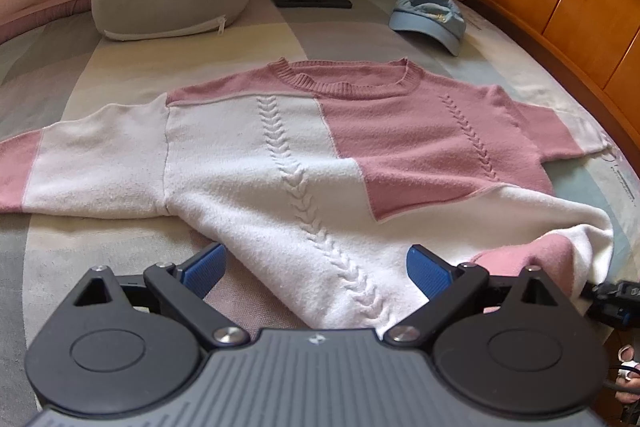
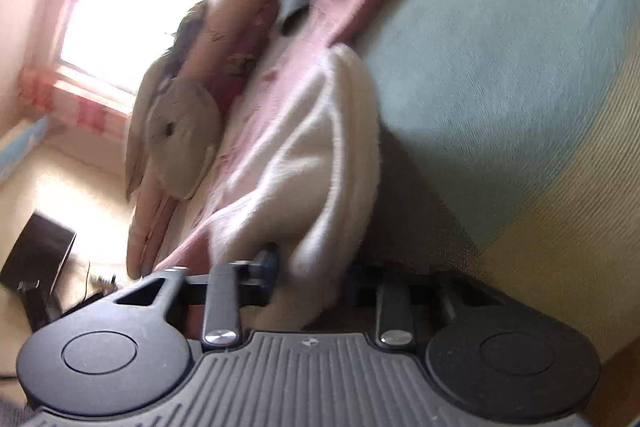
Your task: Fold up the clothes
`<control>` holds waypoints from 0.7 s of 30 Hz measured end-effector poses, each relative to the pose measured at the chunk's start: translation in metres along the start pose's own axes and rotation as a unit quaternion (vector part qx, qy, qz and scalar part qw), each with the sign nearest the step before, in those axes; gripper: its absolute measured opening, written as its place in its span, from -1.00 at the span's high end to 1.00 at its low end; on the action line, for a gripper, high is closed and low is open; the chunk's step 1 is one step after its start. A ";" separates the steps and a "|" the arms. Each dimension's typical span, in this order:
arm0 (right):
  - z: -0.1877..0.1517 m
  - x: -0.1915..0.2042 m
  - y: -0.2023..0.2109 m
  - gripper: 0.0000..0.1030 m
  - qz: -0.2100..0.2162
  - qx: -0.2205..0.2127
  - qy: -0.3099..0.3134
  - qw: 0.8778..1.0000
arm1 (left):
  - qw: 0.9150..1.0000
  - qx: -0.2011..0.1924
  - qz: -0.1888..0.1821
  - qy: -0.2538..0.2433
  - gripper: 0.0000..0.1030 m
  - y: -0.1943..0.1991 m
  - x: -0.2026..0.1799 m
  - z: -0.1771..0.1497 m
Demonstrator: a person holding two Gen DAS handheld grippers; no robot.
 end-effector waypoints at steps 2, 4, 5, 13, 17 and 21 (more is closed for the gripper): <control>0.001 0.000 -0.002 0.71 -0.001 0.015 -0.013 1.000 | 1.000 -0.003 -0.005 -0.010 -0.88 0.002 -0.004 0.000; 0.002 0.006 0.005 0.72 -0.005 0.054 0.003 0.999 | 1.000 -0.006 -0.008 -0.016 -0.88 0.003 -0.006 0.001; 0.002 0.011 0.012 0.72 -0.011 0.077 0.021 0.997 | 1.000 -0.005 -0.005 -0.013 -0.88 0.002 -0.005 0.001; 0.029 0.025 0.062 0.69 -0.066 0.234 0.143 0.959 | 1.000 0.007 0.003 0.010 -0.88 -0.001 0.002 -0.008; 0.046 0.023 0.065 0.53 -0.122 0.276 0.203 0.931 | 1.000 0.010 0.003 0.029 -0.88 0.002 0.009 -0.014; 0.077 0.033 0.067 0.23 -0.109 0.213 0.210 0.948 | 0.998 0.017 -0.001 0.058 -0.88 0.007 0.019 -0.020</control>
Point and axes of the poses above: each gripper's, at about its wrist camera, not at the fingertips, and y roughly against the way its jaws point, x to its left, z to its top, the point moved 3 cm from there along -y, roughly the way its jaws point, and after that the axes turned 14 degrees about y, right-handed, at the moved point
